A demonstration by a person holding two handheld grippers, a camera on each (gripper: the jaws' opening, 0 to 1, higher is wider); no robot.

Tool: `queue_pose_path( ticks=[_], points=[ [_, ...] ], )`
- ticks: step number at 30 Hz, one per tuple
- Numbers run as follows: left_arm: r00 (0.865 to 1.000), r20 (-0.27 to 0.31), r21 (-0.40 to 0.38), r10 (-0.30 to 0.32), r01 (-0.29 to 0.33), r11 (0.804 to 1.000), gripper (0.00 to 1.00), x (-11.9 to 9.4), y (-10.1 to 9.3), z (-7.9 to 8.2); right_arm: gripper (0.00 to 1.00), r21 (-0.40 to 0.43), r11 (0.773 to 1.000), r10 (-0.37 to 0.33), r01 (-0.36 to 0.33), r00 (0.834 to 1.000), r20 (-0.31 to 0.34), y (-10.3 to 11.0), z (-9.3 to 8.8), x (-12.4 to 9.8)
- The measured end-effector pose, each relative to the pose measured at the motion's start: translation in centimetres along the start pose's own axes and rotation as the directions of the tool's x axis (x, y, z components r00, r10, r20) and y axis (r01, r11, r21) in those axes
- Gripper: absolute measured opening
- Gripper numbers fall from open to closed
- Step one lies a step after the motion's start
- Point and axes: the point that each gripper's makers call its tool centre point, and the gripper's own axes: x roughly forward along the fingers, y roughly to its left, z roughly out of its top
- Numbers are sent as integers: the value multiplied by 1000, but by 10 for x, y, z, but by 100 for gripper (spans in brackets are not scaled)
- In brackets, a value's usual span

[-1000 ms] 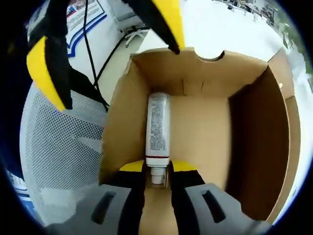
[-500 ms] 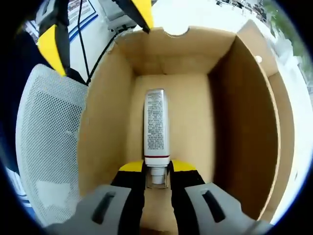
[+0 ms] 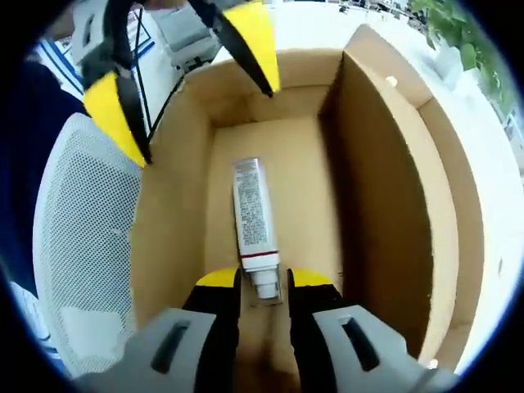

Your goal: Operate the shoe box by opening the lid, removing the specified soft item, and placing it in the target area until the item is outside and the box remains undamaged.

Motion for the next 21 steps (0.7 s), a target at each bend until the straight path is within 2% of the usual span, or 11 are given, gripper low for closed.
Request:
queue_pose_path(
  ticks=[2,4,9,10,12,17,19,21],
  points=[
    [998,-47,41,-29,31,999,36,15,-1,-3,20,16,1000,-9,9,1000,29,-1,1,-5],
    [991,-118,57,-65,72,996,35,26,-5,-10,20,24,1000,-21,20,999,40,-1,-1,-12],
    [973,-217,118,-76,103,988,34,51,-4,-21,19,46,998,-41,37,996,76,0,-5,-24],
    [974,-212,113,-79,105,988,34,55,-4,-21,19,48,998,-44,41,996,79,0,-6,-25],
    [965,-243,107,-94,124,987,35,60,-6,-27,19,58,997,-51,46,995,90,1,-8,-29],
    [949,-304,150,-89,140,979,34,73,-6,-44,18,100,994,-66,52,988,139,0,-10,-36],
    [954,-283,150,-95,142,978,34,77,-6,-41,17,113,992,-67,50,987,148,0,-12,-37],
    [953,-286,150,-96,143,978,33,80,-7,-41,17,126,991,-70,51,986,153,-1,-15,-37]
  ],
)
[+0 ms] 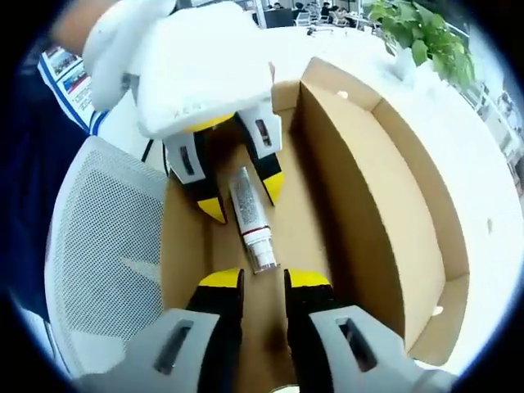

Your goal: Operate the shoe box by opening the lid, removing the specified soft item, and placing it in the target area until the item is outside and the box remains undamaged.

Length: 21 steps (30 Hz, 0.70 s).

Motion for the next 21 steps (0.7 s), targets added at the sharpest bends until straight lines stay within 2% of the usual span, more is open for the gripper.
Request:
queue_pose_path(
  ticks=[2,4,13,17,21],
  points=[
    [999,-19,42,38,-37,998,26,-1,8,0,16,2,1000,-1,1,1000,2,0,-1,0],
    [999,-19,35,29,-28,999,21,-2,11,1,16,9,1000,2,-2,1000,8,1,-2,1],
    [998,47,90,31,-35,995,19,-2,11,2,18,22,1000,7,-8,1000,29,4,-4,4],
    [998,63,101,18,-24,995,18,-3,11,3,22,28,1000,9,-11,999,46,4,-3,2],
    [992,128,121,-7,-8,993,18,-11,9,12,26,-13,1000,9,-9,998,62,5,-1,-2]
  ],
)
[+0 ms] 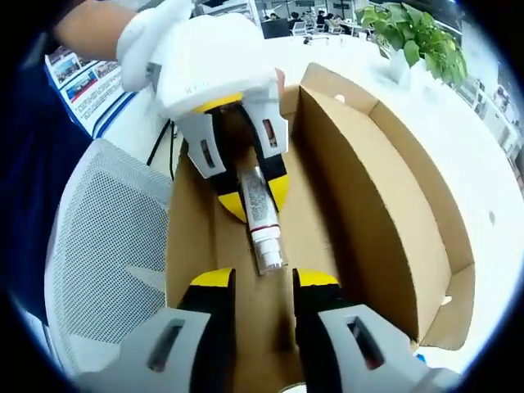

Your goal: Operate the shoe box by opening the lid, removing the specified soft item, and placing it in the target area until the item is outside and the box remains undamaged.

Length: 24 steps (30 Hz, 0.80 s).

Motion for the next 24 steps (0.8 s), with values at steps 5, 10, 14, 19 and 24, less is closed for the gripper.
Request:
queue_pose_path(
  ticks=[5,10,14,19,24],
  points=[
    [989,145,-73,-39,50,996,18,-13,-1,18,26,16,1000,-13,12,996,91,-4,17,-9],
    [954,286,-125,-92,132,983,18,-35,-7,34,27,30,999,38,-44,982,185,6,38,-18],
    [921,366,-149,-134,200,968,18,-53,-13,44,27,63,993,81,-100,966,247,14,51,-25],
    [893,430,-147,-133,214,966,18,-63,-13,56,24,81,988,109,-134,961,254,15,55,-25],
    [890,437,-129,-131,206,970,18,-65,-15,63,22,107,981,129,-163,954,271,18,59,-26]
  ],
)
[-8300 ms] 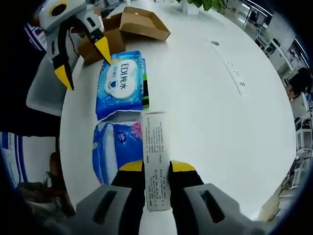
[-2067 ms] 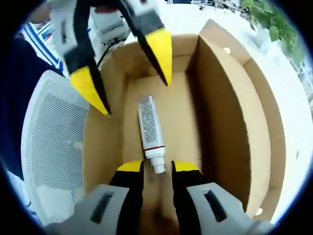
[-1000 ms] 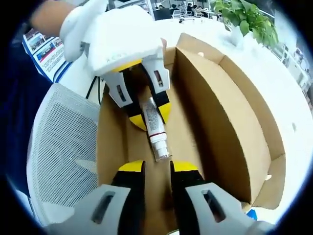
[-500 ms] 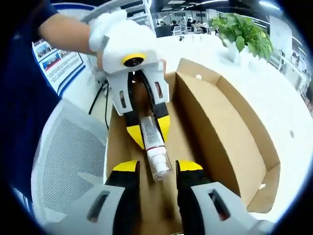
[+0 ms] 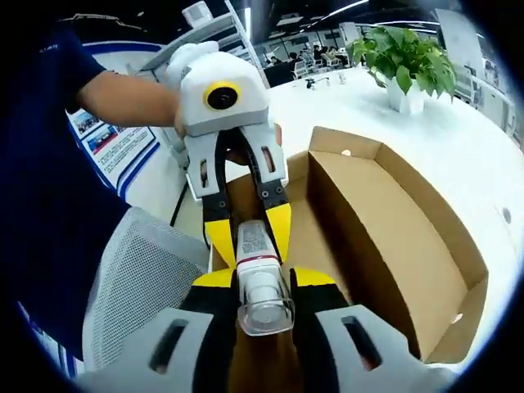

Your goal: Operate the shoe box by opening the lid, removing the specified soft item, and placing it in the target area until the item is outside and the box remains undamaged.

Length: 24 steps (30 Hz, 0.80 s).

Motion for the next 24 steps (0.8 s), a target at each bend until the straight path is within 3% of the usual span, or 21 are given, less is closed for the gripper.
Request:
queue_pose_path(
  ticks=[7,17,21,23,24],
  points=[
    [1000,12,-21,-10,10,1000,19,1,-3,-1,20,3,1000,16,-16,1000,0,5,0,0],
    [1000,15,-36,27,-26,999,21,2,0,0,19,-1,1000,-13,13,1000,-26,4,0,-2],
    [999,-8,-28,52,-52,998,29,-1,-1,-5,18,-65,997,-56,48,990,-133,-5,-17,-5],
    [998,-17,-6,63,-64,998,28,-4,-2,-6,18,-78,996,-49,36,985,-166,-3,-23,-6],
    [998,-17,-7,63,-63,998,27,-5,-2,-6,18,-106,993,-77,58,980,-182,-8,-25,-7]
  ],
)
